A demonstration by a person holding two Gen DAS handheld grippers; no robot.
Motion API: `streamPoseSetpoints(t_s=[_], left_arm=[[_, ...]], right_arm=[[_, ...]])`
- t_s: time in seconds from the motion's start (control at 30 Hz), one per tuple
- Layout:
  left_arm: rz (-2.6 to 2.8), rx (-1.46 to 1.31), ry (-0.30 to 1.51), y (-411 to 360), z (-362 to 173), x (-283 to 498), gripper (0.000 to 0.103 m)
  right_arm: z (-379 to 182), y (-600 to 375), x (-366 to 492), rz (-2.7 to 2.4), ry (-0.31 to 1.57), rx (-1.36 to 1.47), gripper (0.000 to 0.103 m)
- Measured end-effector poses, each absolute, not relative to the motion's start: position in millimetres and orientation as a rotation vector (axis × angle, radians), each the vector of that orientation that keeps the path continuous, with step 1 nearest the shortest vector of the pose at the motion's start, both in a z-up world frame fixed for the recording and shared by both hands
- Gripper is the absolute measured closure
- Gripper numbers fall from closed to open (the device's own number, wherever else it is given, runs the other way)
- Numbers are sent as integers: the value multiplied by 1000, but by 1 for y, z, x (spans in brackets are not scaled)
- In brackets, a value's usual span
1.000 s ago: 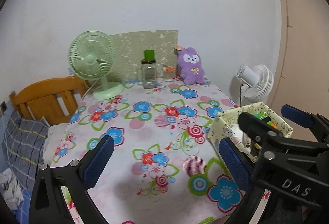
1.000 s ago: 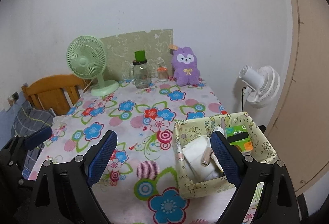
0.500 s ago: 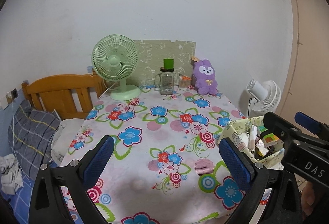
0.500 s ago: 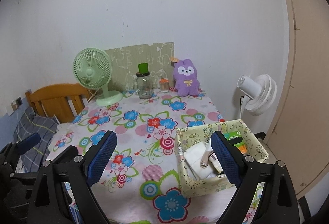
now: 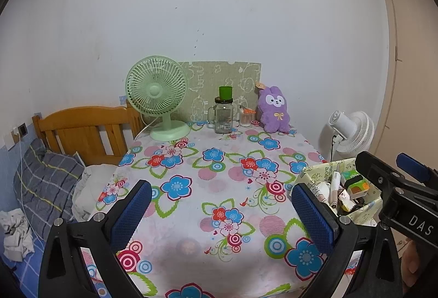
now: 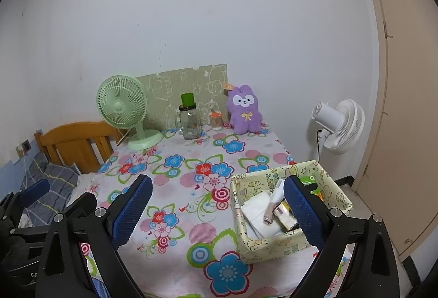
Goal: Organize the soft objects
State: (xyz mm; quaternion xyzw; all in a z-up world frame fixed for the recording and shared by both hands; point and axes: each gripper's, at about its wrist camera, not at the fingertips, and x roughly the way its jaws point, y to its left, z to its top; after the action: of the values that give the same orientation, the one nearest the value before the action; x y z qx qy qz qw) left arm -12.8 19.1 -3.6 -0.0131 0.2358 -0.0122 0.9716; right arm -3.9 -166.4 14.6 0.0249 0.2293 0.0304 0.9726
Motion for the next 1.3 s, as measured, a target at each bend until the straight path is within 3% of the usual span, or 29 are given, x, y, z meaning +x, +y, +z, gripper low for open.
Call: streamPoseSetpoints(t_s=[1.3], left_arm=[[-22,-22,467,17,1,-12,0]], right_arm=[[18,-171,-3,47,462,66,4]])
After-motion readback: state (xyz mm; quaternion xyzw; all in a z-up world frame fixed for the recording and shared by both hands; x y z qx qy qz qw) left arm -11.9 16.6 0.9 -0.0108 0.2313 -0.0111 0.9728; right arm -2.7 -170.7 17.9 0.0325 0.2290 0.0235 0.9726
